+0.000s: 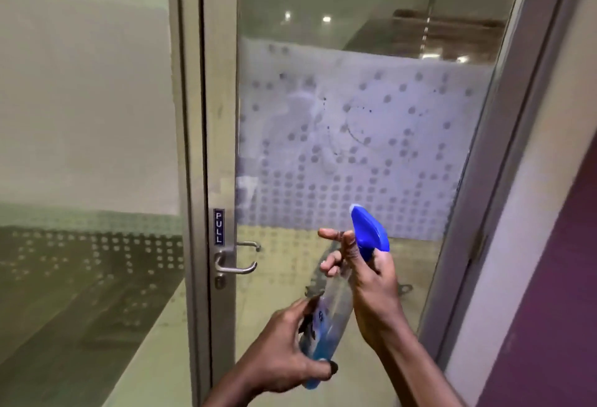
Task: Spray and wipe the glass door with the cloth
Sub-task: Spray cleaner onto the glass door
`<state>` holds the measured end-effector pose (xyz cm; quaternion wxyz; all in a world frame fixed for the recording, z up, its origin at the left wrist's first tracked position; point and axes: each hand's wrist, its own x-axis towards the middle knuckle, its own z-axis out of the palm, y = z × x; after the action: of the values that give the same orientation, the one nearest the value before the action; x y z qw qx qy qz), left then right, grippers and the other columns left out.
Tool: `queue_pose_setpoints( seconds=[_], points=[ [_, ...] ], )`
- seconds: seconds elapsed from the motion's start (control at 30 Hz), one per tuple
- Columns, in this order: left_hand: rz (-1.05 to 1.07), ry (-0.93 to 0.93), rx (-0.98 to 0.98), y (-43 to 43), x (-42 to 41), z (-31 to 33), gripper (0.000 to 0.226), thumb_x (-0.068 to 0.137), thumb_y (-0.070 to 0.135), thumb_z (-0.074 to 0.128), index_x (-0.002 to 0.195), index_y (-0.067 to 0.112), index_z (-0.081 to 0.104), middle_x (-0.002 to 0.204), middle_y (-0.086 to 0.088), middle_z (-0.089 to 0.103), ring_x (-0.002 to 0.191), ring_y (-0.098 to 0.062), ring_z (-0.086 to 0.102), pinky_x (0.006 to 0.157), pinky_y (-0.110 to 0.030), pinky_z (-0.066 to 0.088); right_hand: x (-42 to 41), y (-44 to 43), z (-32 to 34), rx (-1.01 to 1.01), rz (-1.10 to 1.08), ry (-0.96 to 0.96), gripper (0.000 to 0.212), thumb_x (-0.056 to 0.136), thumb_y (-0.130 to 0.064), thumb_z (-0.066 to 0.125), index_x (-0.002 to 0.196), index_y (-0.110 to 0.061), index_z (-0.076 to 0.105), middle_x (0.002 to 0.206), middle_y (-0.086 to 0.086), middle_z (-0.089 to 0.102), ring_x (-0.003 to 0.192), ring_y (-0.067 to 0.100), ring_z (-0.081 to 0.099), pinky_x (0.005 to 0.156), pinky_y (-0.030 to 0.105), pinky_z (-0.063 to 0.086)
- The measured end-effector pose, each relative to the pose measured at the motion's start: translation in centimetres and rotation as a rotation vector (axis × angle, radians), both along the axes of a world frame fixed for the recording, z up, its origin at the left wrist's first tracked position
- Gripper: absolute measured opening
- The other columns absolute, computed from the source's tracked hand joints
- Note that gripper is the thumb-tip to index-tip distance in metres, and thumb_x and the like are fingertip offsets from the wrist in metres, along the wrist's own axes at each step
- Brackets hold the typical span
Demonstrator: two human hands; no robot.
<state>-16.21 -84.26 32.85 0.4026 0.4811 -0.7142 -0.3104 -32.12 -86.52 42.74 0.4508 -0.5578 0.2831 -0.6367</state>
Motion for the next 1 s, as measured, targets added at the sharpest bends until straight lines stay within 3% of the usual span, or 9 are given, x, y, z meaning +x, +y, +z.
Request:
queue_pose_setpoints(
  seconds=[0.13, 0.27, 0.4, 0.53, 0.67, 0.73, 0.87, 0.93, 1.0],
  points=[
    [-0.044, -0.041, -0.035, -4.7, 0.5, 2.9, 0.079, 0.068, 0.03, 0.095, 0.14, 0.047, 0.065, 0.128, 0.02, 0.079, 0.12, -0.005, 0.075, 0.108, -0.03, 0.062, 0.7, -3.7, 3.7, -0.056, -0.001, -0.012, 0.057, 0.091, -0.052, 0.072, 0.138, -0.021, 0.066, 0.117, 0.014, 0.083, 0.067, 0.018, 0.071, 0.065, 0.025, 0.06],
    [-0.079, -0.047, -0.065, -8.4, 2.1, 4.4, 0.072, 0.068, 0.028, 0.095, 0.132, 0.048, 0.069, 0.121, 0.018, 0.08, 0.114, -0.011, 0.077, 0.104, -0.03, 0.063, 2.6, -6.6, 5.7, -0.045, -0.022, -0.015, 0.046, 0.087, -0.056, 0.074, 0.113, -0.018, 0.074, 0.103, 0.011, 0.085, 0.064, 0.016, 0.07, 0.061, 0.023, 0.058],
    [-0.088, -0.026, -0.061, -11.5, 3.7, 5.4, 0.077, 0.065, 0.034, 0.099, 0.132, 0.054, 0.068, 0.121, 0.023, 0.08, 0.114, -0.002, 0.076, 0.099, -0.024, 0.064, 4.8, -9.0, 6.7, -0.045, -0.064, 0.017, 0.036, 0.088, -0.061, 0.074, 0.093, -0.027, 0.084, 0.1, 0.013, 0.086, 0.069, 0.017, 0.072, 0.063, 0.024, 0.059],
    [-0.123, -0.02, -0.052, -14.9, 5.8, 7.3, 0.078, 0.063, 0.039, 0.102, 0.116, 0.08, 0.061, 0.122, 0.041, 0.072, 0.115, 0.015, 0.069, 0.087, -0.004, 0.056, 7.2, -11.7, 8.3, -0.05, -0.122, 0.004, 0.059, 0.08, -0.075, 0.076, 0.092, -0.018, 0.082, 0.094, 0.014, 0.084, 0.073, 0.021, 0.074, 0.064, 0.027, 0.063],
    [-0.139, -0.029, -0.087, -17.9, 6.7, 8.7, 0.073, 0.066, 0.037, 0.1, 0.127, 0.059, 0.067, 0.122, 0.026, 0.078, 0.116, -0.002, 0.075, 0.099, -0.021, 0.064, 8.0, -14.0, 9.8, -0.052, -0.178, -0.039, 0.064, 0.084, -0.071, 0.076, 0.097, -0.008, 0.074, 0.082, 0.013, 0.079, 0.069, 0.022, 0.073, 0.062, 0.026, 0.062],
    [-0.154, -0.034, -0.09, -19.1, 6.9, 9.6, 0.073, 0.066, 0.037, 0.099, 0.126, 0.061, 0.066, 0.121, 0.026, 0.078, 0.113, -0.003, 0.077, 0.097, -0.026, 0.067, 8.3, -14.8, 10.6, -0.051, -0.214, -0.065, 0.059, 0.082, -0.067, 0.076, 0.088, -0.009, 0.07, 0.072, 0.009, 0.073, 0.064, 0.022, 0.07, 0.058, 0.026, 0.059],
    [-0.196, -0.01, -0.083, -20.4, 7.3, 11.3, 0.08, 0.065, 0.037, 0.1, 0.119, 0.079, 0.057, 0.122, 0.042, 0.07, 0.113, 0.016, 0.07, 0.083, -0.015, 0.065, 8.3, -15.9, 11.1, -0.106, -0.266, -0.071, 0.053, 0.083, -0.065, 0.076, 0.08, -0.013, 0.07, 0.065, 0.006, 0.068, 0.06, 0.022, 0.07, 0.057, 0.028, 0.059],
    [-0.219, -0.036, -0.089, -20.9, 7.4, 11.6, 0.081, 0.067, 0.036, 0.1, 0.124, 0.074, 0.058, 0.125, 0.04, 0.072, 0.116, 0.014, 0.07, 0.084, -0.011, 0.062, 8.0, -16.0, 10.9, -0.132, -0.28, -0.089, 0.056, 0.081, -0.067, 0.074, 0.089, -0.012, 0.074, 0.07, 0.007, 0.071, 0.065, 0.023, 0.072, 0.063, 0.03, 0.06],
    [-0.233, -0.076, -0.127, -21.2, 6.9, 11.5, 0.081, 0.067, 0.036, 0.099, 0.133, 0.063, 0.062, 0.126, 0.03, 0.076, 0.117, 0.005, 0.074, 0.092, -0.017, 0.064, 7.3, -15.9, 10.5, -0.148, -0.305, -0.107, 0.065, 0.077, -0.074, 0.075, 0.095, -0.011, 0.075, 0.075, 0.007, 0.072, 0.07, 0.024, 0.073, 0.067, 0.034, 0.061]
  ],
)
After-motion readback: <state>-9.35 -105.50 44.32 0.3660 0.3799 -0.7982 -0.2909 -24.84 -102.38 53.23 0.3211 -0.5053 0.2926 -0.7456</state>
